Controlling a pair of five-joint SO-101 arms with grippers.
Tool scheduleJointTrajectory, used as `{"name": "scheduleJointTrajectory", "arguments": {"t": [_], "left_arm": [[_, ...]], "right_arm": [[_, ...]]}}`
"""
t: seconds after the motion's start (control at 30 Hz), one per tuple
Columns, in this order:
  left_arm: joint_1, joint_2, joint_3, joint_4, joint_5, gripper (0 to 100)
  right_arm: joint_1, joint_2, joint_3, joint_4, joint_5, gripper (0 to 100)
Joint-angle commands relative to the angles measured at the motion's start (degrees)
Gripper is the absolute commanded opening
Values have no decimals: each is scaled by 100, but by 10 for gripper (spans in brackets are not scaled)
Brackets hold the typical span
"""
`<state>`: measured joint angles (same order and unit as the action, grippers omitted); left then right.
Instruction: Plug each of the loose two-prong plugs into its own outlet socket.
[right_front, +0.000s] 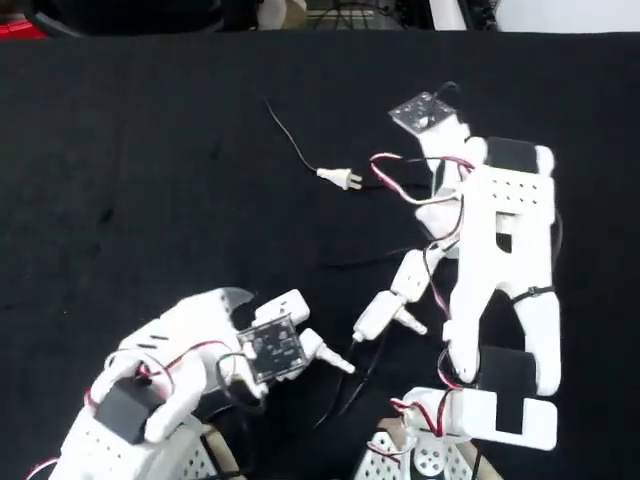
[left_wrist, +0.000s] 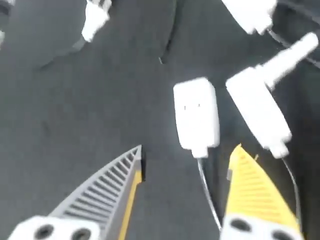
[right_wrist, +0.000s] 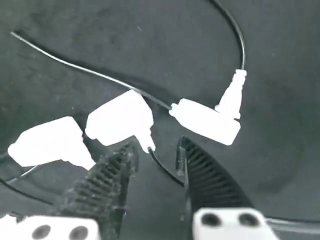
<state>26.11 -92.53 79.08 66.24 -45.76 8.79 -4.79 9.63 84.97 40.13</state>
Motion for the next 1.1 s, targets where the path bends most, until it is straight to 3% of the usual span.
{"name": "scheduleJointTrajectory", "arguments": {"t": [0.0, 0.17, 0.27, 0.57, 0.7, 0.9, 1.07], "left_arm": [[215, 545, 233, -1169, -79, 272], [760, 2048, -286, -1398, -149, 271], [760, 2989, -743, -1793, -149, 271], [743, 5415, -1516, -2426, -123, 271], [382, 5881, -1587, -2620, -202, 271], [-286, 5908, -1552, -2611, -941, 270], [-497, 5908, -1657, -2602, -976, 270]], "right_arm": [[132, -40, 57, -176, -62, 134], [378, -13, 418, -765, -281, 134], [721, -13, 505, -923, -290, 134], [703, -13, 690, -1143, -422, 134], [695, -13, 699, -1143, -422, 134], [686, -13, 699, -1152, -431, 134], [686, -13, 699, -1152, -431, 134]]}}
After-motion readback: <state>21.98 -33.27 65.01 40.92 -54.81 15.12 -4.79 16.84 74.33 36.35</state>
